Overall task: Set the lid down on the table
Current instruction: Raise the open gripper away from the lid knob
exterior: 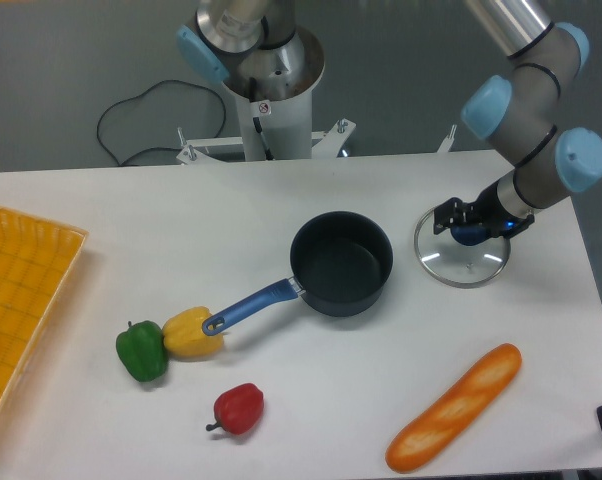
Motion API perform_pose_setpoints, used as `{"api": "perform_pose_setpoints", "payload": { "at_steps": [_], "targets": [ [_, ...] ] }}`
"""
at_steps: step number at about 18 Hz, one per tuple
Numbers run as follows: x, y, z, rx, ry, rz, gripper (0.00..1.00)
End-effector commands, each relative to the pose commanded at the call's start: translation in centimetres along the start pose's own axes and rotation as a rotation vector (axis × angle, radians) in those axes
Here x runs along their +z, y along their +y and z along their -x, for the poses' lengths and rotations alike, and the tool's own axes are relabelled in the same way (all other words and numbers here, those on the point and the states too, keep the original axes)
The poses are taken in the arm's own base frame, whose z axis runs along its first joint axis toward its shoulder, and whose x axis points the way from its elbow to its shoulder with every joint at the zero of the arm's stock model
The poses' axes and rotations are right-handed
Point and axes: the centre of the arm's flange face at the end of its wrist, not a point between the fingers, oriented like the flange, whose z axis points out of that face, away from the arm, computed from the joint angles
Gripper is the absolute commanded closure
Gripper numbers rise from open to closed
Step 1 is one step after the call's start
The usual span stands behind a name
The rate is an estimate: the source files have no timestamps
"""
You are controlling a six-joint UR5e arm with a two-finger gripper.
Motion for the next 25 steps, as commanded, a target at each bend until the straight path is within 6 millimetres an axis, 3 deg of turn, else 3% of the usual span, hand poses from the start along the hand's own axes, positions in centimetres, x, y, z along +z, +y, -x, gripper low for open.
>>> {"api": "perform_pose_setpoints", "payload": {
  "at_steps": [6,18,25],
  "targets": [
    [-0.9,0.1,0.1,-0.001,-0.014,-0.007,0.01],
    [-8.4,0.2,-1.5,0.029,-0.214,-0.086,0.0],
    [-11.5,-0.9,-2.8,0.258,-0.415,-0.072,0.0]
  ]
}}
